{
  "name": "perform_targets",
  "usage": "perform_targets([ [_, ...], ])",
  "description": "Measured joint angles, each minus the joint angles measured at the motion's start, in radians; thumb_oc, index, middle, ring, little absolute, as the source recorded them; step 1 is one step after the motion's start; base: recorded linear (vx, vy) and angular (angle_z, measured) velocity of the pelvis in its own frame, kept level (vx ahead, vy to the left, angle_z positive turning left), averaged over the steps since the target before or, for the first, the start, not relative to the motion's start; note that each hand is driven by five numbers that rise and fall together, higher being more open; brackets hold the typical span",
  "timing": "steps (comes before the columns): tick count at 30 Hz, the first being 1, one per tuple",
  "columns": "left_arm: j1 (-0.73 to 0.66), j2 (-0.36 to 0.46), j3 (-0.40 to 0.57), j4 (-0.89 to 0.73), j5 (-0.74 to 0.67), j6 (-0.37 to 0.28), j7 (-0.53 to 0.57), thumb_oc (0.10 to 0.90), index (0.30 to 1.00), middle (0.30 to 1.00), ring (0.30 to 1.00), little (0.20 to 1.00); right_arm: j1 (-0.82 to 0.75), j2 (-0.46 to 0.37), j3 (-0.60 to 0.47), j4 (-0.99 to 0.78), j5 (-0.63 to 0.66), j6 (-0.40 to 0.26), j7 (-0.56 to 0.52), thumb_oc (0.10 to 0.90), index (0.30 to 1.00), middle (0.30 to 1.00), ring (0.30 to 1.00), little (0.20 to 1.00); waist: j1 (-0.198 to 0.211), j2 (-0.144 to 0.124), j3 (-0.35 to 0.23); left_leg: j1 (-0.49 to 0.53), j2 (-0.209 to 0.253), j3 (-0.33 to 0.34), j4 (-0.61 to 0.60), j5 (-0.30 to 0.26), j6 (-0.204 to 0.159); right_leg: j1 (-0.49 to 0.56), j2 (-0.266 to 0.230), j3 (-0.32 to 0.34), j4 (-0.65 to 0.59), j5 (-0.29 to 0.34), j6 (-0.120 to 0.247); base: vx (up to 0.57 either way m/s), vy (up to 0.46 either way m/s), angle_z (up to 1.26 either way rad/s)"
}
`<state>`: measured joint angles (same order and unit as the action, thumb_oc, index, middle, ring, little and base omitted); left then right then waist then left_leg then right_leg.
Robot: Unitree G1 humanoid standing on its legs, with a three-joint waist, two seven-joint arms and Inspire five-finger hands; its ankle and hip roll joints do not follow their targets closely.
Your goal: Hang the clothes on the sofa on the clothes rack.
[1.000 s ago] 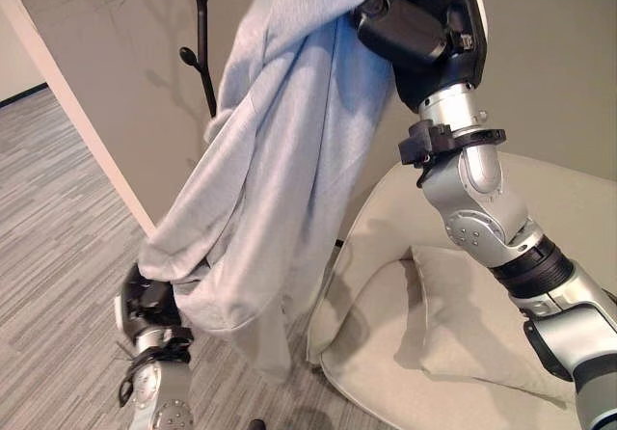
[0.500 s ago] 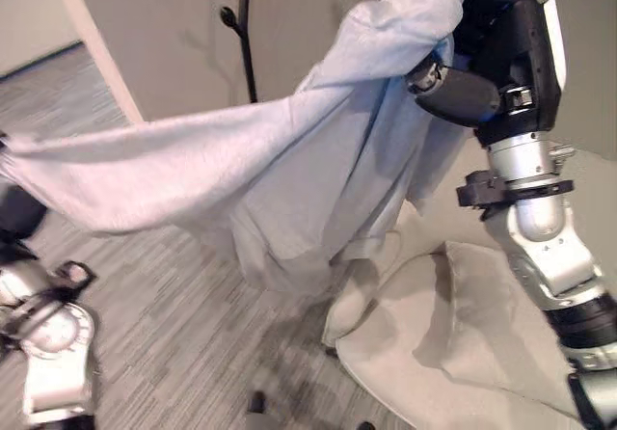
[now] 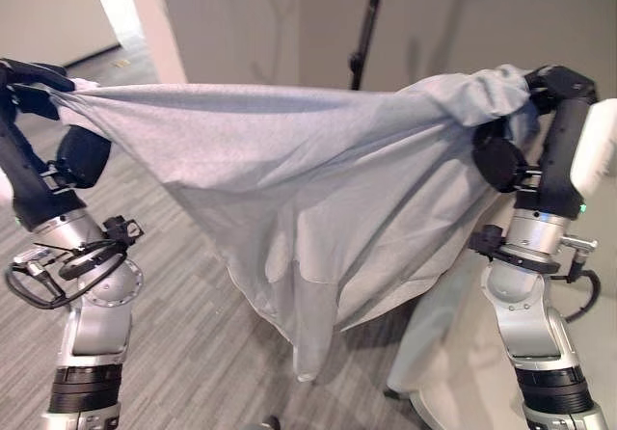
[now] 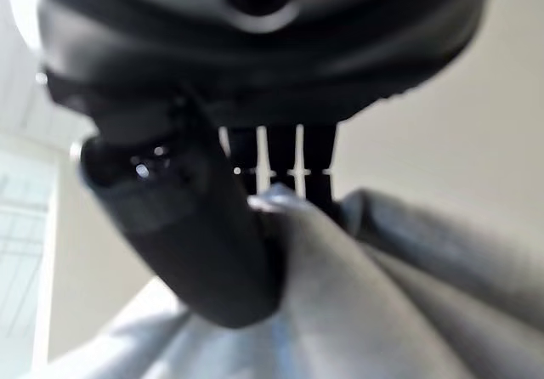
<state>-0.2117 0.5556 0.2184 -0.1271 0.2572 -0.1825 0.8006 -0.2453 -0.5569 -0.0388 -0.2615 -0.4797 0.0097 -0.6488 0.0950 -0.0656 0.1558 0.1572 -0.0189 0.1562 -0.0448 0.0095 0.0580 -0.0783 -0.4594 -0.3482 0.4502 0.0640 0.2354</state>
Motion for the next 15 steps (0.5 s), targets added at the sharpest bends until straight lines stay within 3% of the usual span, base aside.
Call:
perform_targets([
  [2,0.0,0.019,0.005,0.003,0.024,0.012,0.002,0.4,0.3,0.3,0.3,0.3,-0.001,-0.028,0.0,0.002,-0.024,-0.012,-0.026,0.4,0.3,0.3,0.3,0.3,-0.005,-0.012,-0.008,0.045,-0.007,0.023,-0.031,-0.003,0.005,-0.058,0.104,-0.009,0.021,-0.056,-0.029,0.09,0.066,-0.27],
  [4,0.0,0.039,0.006,0.009,0.045,0.018,0.019,0.4,0.3,0.3,0.3,0.3,-0.008,-0.051,0.0,0.01,-0.044,-0.025,-0.061,0.4,0.3,0.3,0.3,0.3,-0.032,-0.026,-0.019,0.063,-0.017,0.033,-0.044,-0.008,0.008,-0.098,0.16,-0.056,-0.004,-0.055,-0.044,0.09,0.031,-0.17],
  [6,-0.03,0.048,0.005,0.08,0.082,0.027,0.046,0.4,0.3,0.3,0.3,0.3,-0.049,-0.097,0.001,0.016,-0.058,-0.035,-0.081,0.4,0.3,0.3,0.3,0.3,-0.066,-0.016,-0.023,0.069,-0.017,0.053,-0.043,-0.023,-0.001,-0.184,0.221,-0.058,-0.098,-0.037,-0.067,0.17,-0.052,-0.24],
  [10,-0.141,0.07,-0.055,0.207,0.1,0.065,0.063,0.4,0.3,0.3,0.3,0.3,-0.1,-0.141,0.023,0.062,-0.064,-0.045,-0.102,0.4,0.3,0.3,0.3,0.3,-0.091,-0.034,-0.038,0.109,-0.018,0.043,-0.043,-0.051,-0.044,-0.116,0.25,-0.04,-0.259,0.007,-0.118,0.18,-0.082,0.01],
  [11,-0.15,0.069,-0.06,0.206,0.102,0.068,0.066,0.4,0.3,0.3,0.3,0.3,-0.111,-0.141,0.024,0.073,-0.064,-0.046,-0.107,0.4,0.3,0.3,0.3,0.3,-0.091,-0.037,-0.044,0.126,-0.013,0.038,-0.043,-0.062,-0.059,-0.084,0.274,-0.018,-0.297,0.046,-0.162,0.24,-0.096,-0.04],
  [12,-0.15,0.069,-0.06,0.206,0.105,0.07,0.067,0.4,0.3,0.3,0.3,0.3,-0.132,-0.146,0.033,0.102,-0.064,-0.046,-0.11,0.4,0.3,0.3,0.3,0.3,-0.084,-0.023,-0.051,0.144,0.008,0.038,-0.043,-0.073,-0.076,-0.056,0.307,-0.008,-0.331,0.072,-0.213,0.17,-0.091,-0.09],
  [13,-0.15,0.069,-0.061,0.206,0.106,0.071,0.067,0.4,0.3,0.3,0.3,0.3,-0.138,-0.15,0.035,0.111,-0.063,-0.046,-0.11,0.4,0.3,0.3,0.3,0.3,-0.082,-0.018,-0.054,0.15,0.015,0.039,-0.043,-0.076,-0.081,-0.045,0.319,-0.008,-0.342,0.073,-0.222,0.1,-0.068,-0.25],
  [14,-0.152,0.075,-0.062,0.205,0.121,0.071,0.067,0.4,0.3,0.3,0.3,0.3,-0.176,-0.189,0.063,0.165,-0.059,-0.046,-0.11,0.4,0.3,0.3,0.3,0.3,-0.072,0.014,-0.074,0.169,0.058,0.043,-0.036,-0.088,-0.1,-0.005,0.377,-0.008,-0.398,0.084,-0.246,0.11,-0.103,-0.28],
  [15,-0.155,0.086,-0.062,0.205,0.131,0.07,0.067,0.4,0.3,0.3,0.3,0.3,-0.199,-0.21,0.077,0.182,-0.056,-0.045,-0.109,0.4,0.3,0.3,0.3,0.3,-0.07,0.025,-0.081,0.168,0.069,0.043,-0.019,-0.096,-0.112,0.007,0.398,-0.005,-0.414,0.09,-0.275,0.11,-0.096,-0.34],
])
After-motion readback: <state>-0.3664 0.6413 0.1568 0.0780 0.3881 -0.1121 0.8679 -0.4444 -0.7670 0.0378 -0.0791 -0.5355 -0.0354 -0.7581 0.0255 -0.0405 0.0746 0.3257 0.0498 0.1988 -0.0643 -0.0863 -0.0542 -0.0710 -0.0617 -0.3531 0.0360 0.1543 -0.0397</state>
